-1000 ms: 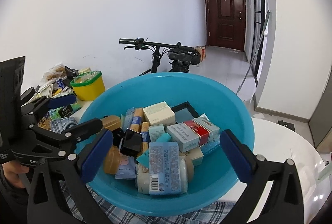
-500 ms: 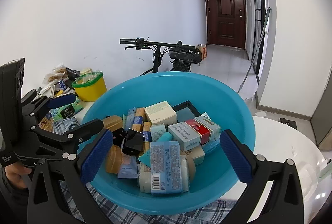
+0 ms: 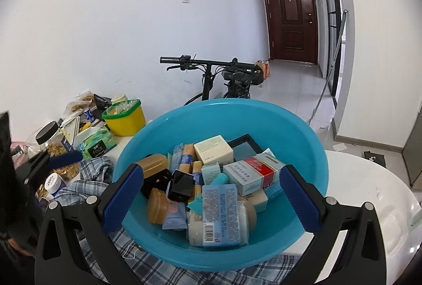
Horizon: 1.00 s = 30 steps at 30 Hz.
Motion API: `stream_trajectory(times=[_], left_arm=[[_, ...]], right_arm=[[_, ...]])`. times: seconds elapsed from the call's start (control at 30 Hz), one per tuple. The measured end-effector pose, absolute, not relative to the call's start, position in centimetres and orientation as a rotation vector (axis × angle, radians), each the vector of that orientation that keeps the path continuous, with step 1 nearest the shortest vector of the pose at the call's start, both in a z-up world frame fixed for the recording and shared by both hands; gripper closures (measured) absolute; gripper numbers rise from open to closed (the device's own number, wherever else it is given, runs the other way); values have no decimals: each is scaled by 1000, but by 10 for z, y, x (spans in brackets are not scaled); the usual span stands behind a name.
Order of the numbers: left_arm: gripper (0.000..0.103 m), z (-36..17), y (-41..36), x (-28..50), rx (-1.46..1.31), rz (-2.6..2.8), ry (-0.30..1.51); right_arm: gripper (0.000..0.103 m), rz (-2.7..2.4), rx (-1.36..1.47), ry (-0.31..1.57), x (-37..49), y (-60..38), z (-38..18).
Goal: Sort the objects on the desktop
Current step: 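Grasp the cartoon figurine keychain with the left tool while the right tool moves toward the white toy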
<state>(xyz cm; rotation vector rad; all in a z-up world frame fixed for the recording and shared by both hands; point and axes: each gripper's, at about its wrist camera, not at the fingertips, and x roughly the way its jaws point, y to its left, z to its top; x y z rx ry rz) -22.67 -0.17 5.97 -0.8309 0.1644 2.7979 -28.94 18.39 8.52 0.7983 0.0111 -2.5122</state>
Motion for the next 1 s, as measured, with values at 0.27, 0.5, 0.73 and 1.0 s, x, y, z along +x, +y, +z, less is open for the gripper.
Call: stream_trajectory(times=[0.27, 0.5, 0.73, 1.0], left_arm=[[0, 6, 8, -214, -922, 2639, 203], [30, -44, 16, -228, -1096, 2549, 249], [58, -65, 27, -231, -1185, 2494, 305], [74, -63, 25, -228, -1191, 2511, 265]], right_arm=[[0, -2500, 794, 31, -286, 178, 87], [0, -2504, 813, 18, -290, 182, 84], [0, -2496, 830, 31, -292, 178, 80], [0, -2490, 845, 48, -292, 174, 77]])
